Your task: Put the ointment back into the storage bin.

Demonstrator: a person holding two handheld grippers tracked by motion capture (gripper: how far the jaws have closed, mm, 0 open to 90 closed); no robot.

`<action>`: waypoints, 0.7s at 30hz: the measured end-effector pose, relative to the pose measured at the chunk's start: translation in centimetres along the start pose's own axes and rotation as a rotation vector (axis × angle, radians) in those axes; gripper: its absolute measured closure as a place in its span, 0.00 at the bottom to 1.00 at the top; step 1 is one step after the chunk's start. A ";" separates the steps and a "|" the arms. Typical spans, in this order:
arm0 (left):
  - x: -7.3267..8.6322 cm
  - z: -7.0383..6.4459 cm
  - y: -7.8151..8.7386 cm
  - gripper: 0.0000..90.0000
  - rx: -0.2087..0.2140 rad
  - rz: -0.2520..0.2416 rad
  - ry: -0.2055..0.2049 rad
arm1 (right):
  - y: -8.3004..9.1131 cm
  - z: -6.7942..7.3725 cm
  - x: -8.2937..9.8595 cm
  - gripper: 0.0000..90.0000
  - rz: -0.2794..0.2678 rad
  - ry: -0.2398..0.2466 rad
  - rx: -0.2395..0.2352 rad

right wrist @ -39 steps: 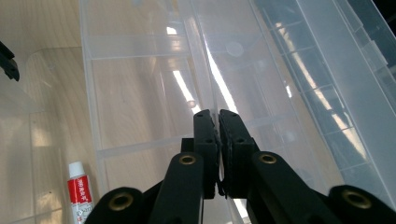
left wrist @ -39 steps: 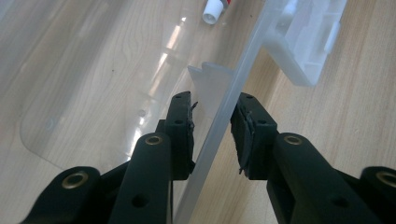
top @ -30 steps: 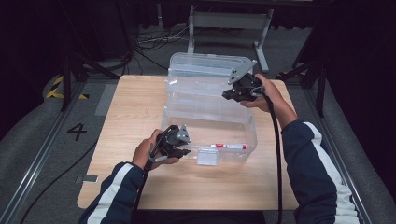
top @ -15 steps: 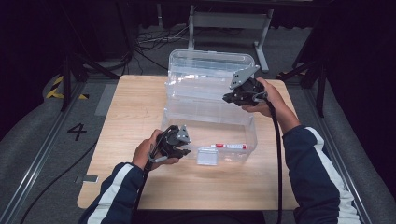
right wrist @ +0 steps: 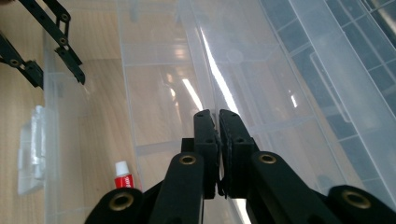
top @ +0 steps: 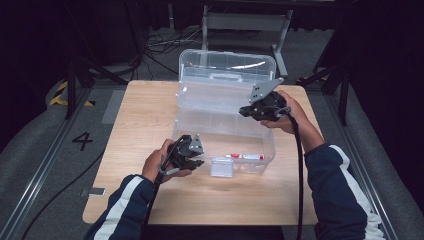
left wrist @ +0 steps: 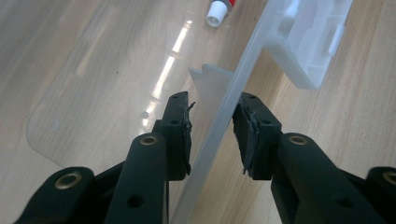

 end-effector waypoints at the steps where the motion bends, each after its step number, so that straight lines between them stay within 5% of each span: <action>1: 0.0 0.0 0.0 0.74 0.000 0.000 0.000 | 0.0 0.0 0.0 0.97 0.000 0.000 0.000; 4: 0.0 0.0 0.0 0.73 -0.012 -0.003 -0.001 | 0.2 0.3 0.4 0.96 -0.050 -0.039 -0.031; 21: -0.1 -0.1 -0.1 0.70 -0.056 -0.032 0.013 | 0.2 1.6 1.0 0.95 -0.131 -0.041 -0.030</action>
Point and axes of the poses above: each handheld gripper's, and its own axes: y roughly backward along the jaws, x roughly out of its underside, z roughly to its left, the point moved 9 cm from there along -y, roughly forward along the jaws, and after that the axes turned 7 degrees about -y, right-handed, at the moved point
